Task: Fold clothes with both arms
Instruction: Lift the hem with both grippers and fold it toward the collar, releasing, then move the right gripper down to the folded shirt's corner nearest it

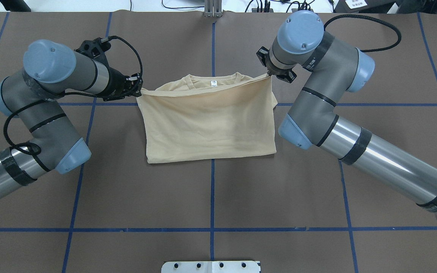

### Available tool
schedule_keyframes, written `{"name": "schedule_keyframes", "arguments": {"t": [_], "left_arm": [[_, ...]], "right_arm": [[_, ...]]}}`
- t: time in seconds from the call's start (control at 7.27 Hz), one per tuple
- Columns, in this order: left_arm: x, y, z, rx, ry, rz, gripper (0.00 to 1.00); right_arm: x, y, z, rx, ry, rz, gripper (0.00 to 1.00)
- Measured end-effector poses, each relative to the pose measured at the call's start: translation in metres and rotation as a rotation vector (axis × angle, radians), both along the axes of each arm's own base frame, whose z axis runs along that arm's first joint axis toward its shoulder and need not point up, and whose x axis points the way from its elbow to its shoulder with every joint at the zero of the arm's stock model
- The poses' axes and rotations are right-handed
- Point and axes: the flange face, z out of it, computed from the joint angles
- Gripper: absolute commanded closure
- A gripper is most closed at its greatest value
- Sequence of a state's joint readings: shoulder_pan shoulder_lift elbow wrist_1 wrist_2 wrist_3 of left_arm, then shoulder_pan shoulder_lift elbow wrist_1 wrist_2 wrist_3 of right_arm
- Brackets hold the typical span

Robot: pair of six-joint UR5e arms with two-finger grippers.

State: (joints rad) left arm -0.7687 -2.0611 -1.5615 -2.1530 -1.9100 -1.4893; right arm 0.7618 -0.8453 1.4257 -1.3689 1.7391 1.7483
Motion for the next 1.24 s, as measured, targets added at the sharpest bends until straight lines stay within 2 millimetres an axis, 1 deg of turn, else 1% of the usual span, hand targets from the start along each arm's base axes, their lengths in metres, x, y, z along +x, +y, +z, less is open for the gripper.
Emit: {"name": "schedule_keyframes", "arguments": {"t": [0.14, 0.41, 0.55, 0.69, 0.83, 0.96, 1.1, 1.24], "left_arm": [[0.005, -0.007, 0.002, -0.004, -0.005, -0.003, 1.00], [0.022, -0.023, 0.002, -0.019, -0.021, -0.005, 1.00], [0.027, -0.028, 0.004, -0.027, -0.029, -0.006, 0.97], [0.028, -0.032, 0.007, -0.031, -0.035, -0.011, 0.87], [0.028, -0.035, 0.011, -0.030, -0.042, -0.020, 0.78], [0.026, -0.040, 0.017, -0.027, -0.043, -0.031, 0.59], [0.019, -0.048, 0.020, -0.023, -0.039, -0.047, 0.56], [0.011, -0.055, 0.021, -0.019, -0.035, -0.061, 0.53]], "right_arm": [[-0.008, -0.013, 0.008, 0.006, 0.032, -0.020, 1.00], [-0.023, -0.031, 0.028, 0.027, 0.046, -0.038, 1.00], [-0.029, -0.037, 0.031, 0.032, 0.044, -0.040, 1.00], [-0.033, -0.041, 0.032, 0.036, 0.041, -0.041, 0.77], [-0.035, -0.043, 0.033, 0.041, 0.037, -0.042, 0.12], [-0.036, -0.045, 0.032, 0.047, 0.031, -0.040, 0.00], [-0.036, -0.047, 0.025, 0.055, 0.023, -0.035, 0.00], [-0.030, -0.053, 0.016, 0.061, 0.012, -0.023, 0.00]]}}
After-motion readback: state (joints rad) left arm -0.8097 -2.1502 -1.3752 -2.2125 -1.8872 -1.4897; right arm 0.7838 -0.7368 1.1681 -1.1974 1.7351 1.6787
